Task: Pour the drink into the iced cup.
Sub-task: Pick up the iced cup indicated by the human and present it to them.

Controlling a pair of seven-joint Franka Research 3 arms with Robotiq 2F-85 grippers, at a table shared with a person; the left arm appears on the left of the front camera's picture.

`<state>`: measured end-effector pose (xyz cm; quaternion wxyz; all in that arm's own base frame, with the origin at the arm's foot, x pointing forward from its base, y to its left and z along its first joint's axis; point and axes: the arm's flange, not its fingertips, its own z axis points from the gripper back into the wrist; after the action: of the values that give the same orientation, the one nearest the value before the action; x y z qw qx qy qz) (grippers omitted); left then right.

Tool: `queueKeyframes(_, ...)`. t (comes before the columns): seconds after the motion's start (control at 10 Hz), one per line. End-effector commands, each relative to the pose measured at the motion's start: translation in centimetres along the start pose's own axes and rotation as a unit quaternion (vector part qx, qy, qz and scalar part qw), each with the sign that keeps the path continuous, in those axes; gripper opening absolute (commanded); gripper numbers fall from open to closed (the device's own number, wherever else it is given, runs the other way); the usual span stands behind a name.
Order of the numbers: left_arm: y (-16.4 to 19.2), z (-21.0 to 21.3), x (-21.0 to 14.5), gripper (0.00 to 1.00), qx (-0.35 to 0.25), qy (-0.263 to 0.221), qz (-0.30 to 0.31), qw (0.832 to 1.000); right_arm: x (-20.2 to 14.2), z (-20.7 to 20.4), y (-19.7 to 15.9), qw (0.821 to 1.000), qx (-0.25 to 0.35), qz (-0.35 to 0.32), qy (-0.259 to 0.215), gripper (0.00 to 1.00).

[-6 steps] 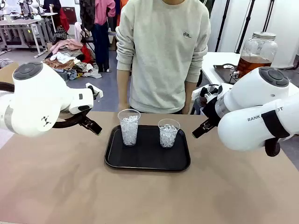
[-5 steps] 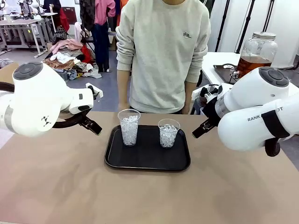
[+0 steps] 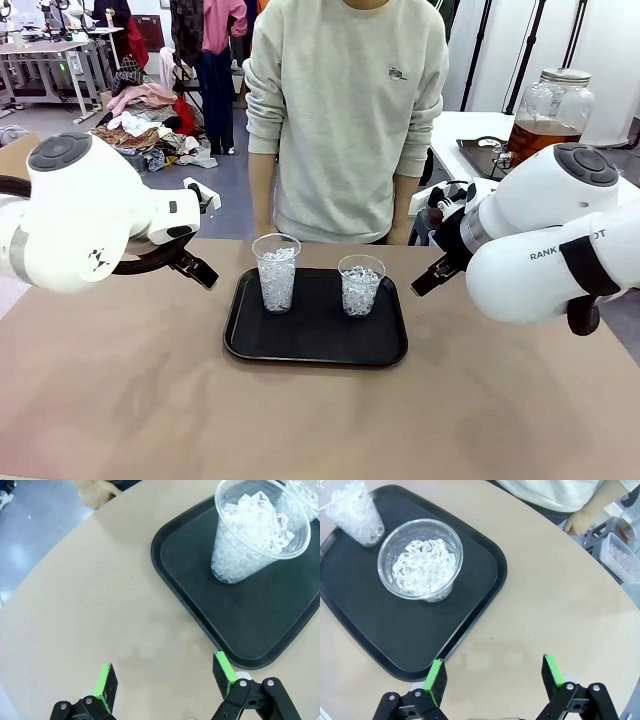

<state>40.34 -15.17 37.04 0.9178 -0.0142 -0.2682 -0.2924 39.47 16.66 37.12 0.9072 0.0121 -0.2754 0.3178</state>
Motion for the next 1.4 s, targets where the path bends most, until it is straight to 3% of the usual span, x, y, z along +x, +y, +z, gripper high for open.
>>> queueKeyframes(0.0,0.0,0.0,0.0,1.00,0.000,0.000,0.000,1.000,0.0,0.0,0.0,1.000,0.000,0.000,0.000,1.00)
queueKeyframes(0.6,0.0,0.0,0.0,1.00,0.000,0.000,0.000,1.000,0.0,0.0,0.0,1.000,0.000,0.000,0.000,1.00)
queueKeyframes(1.0,2.2,3.9,2.1,1.00,-0.055,0.019,0.042,0.997,2.0,3.1,-2.3,0.994,0.099,-0.052,0.004,1.00)
queueKeyframes(1.3,4.8,6.5,2.3,1.00,-0.160,0.038,0.091,0.982,2.5,5.9,-4.1,0.980,0.176,-0.093,-0.011,1.00)
